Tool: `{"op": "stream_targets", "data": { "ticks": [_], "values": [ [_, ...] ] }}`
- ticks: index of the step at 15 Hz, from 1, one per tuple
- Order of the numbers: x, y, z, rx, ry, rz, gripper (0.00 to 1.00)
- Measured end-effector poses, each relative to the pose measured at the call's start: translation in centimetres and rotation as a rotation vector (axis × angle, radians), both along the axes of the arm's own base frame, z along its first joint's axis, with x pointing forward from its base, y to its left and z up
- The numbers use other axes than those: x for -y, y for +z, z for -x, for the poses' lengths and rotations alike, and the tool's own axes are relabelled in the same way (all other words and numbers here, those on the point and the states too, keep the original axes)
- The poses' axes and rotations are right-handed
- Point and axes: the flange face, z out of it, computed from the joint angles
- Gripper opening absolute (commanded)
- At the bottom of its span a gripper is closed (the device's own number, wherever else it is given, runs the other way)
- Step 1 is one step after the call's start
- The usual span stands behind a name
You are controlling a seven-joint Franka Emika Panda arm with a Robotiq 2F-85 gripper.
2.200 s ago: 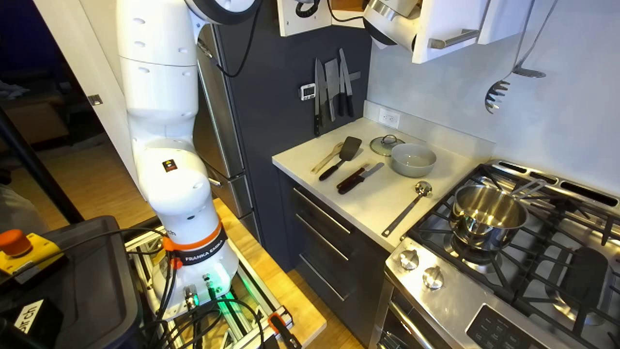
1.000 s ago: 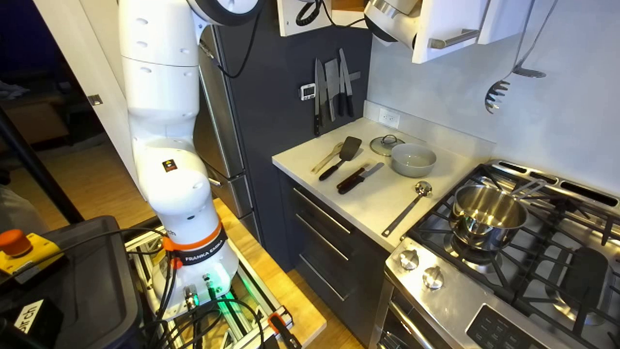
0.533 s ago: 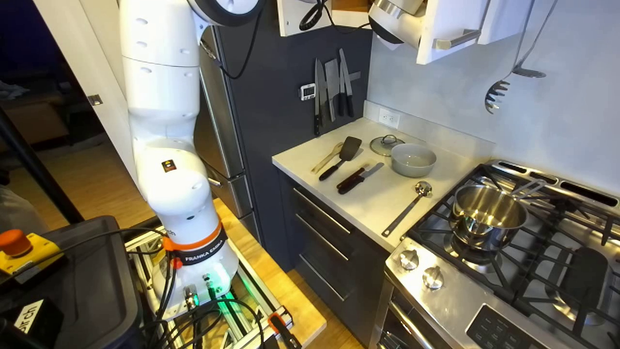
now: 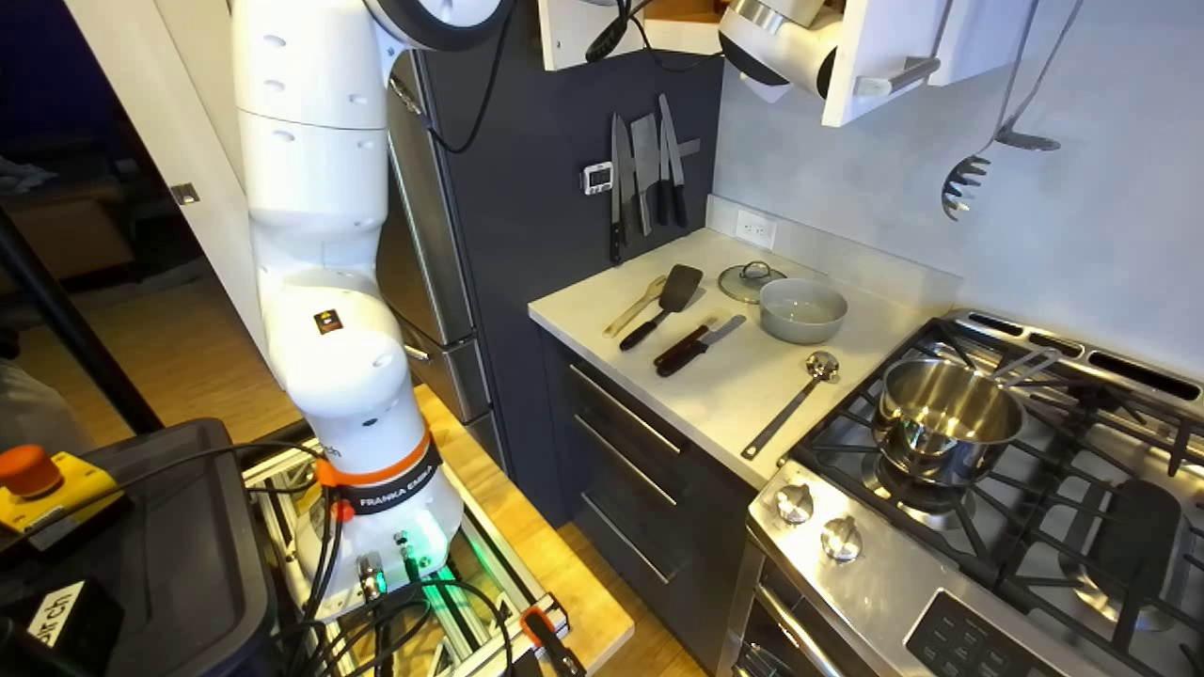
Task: Flip the container over on the shelf
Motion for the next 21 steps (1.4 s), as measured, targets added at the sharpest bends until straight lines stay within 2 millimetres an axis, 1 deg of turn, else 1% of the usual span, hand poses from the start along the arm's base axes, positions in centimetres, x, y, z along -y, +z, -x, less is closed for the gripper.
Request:
{"op": "stream_targets", "data": {
  "ticks": [4, 8, 10, 12, 15, 18, 21],
  "values": [
    [0.0, 0.9, 0.2, 0.009, -0.064, 0.047, 1.00],
    [-1.0, 2.0, 0.4, -0.001, -0.121, 0.073, 1.00],
    [-1.7, 2.0, 0.3, -0.023, -0.151, 0.079, 1.00],
    [-2.2, 1.5, 0.3, -0.065, -0.183, 0.099, 1.00],
    [-2.4, 1.0, 0.2, -0.114, -0.224, 0.133, 1.00],
    [-2.5, 1.3, 0.4, -0.130, -0.244, 0.149, 1.00],
    [-2.4, 2.2, 0.7, -0.132, -0.242, 0.195, 1.00]
  ]
}}
